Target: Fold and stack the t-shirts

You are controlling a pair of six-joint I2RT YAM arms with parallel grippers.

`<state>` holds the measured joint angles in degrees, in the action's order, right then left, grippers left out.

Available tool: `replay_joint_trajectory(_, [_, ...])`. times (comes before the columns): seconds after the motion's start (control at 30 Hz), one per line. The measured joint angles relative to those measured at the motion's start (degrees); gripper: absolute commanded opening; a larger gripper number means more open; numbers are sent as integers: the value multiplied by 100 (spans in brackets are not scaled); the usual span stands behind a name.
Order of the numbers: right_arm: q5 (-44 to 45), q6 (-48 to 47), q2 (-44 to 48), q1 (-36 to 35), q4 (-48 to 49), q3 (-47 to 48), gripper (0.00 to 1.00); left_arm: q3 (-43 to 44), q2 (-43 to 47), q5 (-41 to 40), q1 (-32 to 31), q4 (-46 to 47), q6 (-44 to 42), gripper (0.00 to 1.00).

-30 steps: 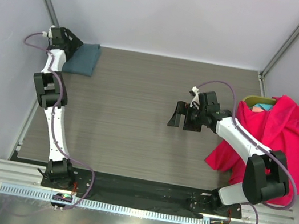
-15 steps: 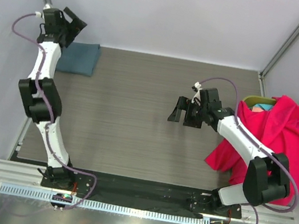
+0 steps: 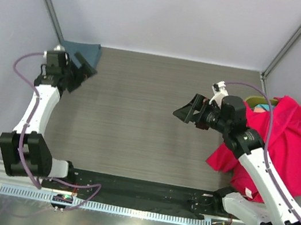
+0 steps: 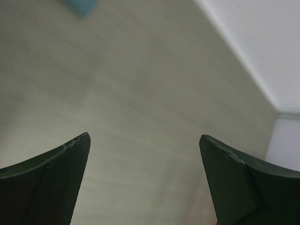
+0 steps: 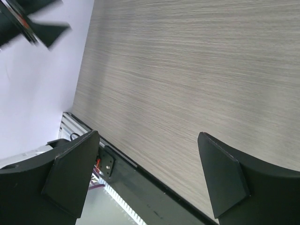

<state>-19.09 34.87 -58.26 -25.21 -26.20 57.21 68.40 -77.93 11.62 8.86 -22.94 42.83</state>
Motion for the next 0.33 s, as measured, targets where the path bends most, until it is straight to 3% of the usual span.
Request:
replay_joint_trajectory(0.17, [155,282,262,0,-310,-66,92,-1344,990,103,-24,-695,-212,99])
replay_joint_trajectory(0.33, [527,348,293,0,-802,-48,91,-1738,2400,157,-31,-1303,-603,99])
